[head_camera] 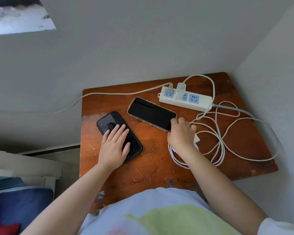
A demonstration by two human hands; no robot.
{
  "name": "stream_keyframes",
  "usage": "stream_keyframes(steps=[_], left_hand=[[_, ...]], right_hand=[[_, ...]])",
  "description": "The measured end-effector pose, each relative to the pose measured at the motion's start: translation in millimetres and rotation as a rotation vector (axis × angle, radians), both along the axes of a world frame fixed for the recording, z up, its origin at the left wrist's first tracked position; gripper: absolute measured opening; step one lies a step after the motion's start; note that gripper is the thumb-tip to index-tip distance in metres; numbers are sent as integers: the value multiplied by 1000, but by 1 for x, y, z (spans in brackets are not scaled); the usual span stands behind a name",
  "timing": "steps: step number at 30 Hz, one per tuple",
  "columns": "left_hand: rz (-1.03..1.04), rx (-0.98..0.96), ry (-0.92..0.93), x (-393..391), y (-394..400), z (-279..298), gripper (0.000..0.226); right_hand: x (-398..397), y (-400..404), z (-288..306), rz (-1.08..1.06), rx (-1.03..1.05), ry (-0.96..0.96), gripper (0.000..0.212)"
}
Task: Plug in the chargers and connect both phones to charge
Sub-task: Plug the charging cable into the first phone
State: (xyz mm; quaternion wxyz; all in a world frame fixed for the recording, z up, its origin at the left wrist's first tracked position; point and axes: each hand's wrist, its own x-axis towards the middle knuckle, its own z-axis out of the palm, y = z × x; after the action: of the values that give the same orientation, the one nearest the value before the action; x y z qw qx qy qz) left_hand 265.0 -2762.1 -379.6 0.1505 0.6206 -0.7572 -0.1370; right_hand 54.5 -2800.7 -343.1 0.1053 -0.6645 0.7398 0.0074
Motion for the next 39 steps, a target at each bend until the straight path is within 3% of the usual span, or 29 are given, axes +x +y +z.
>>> stream_keyframes(steps=[4,13,16,19,22,26,29,32,39], left_hand=[[0,-14,13,1,1,0,49],[9,-32,8,0,-1,-3,49],[12,2,-8,3,1,0,55],[-136,132,-72,20,9,5,88],[-382,298,-270,33,-5,12,105],[-577,333,-561,41,-45,26,105],[-697,336,-657,29,-60,33,106],[-762,301,-637,18,-66,36,104],[-569,258,-478,9,-52,27,106]], right_hand=[[-4,1,0,-25,-14,-16,46],[-15,14,6,-95,-79,-89,30],[-12,32,13,-40,-133,-266,30],[1,59,18,-1,-33,-586,30],[7,66,17,18,84,-685,28],[18,52,13,72,168,-628,28],[29,53,3,127,224,-521,29],[33,58,-4,215,132,-455,26],[27,67,-8,306,-1,-243,24]])
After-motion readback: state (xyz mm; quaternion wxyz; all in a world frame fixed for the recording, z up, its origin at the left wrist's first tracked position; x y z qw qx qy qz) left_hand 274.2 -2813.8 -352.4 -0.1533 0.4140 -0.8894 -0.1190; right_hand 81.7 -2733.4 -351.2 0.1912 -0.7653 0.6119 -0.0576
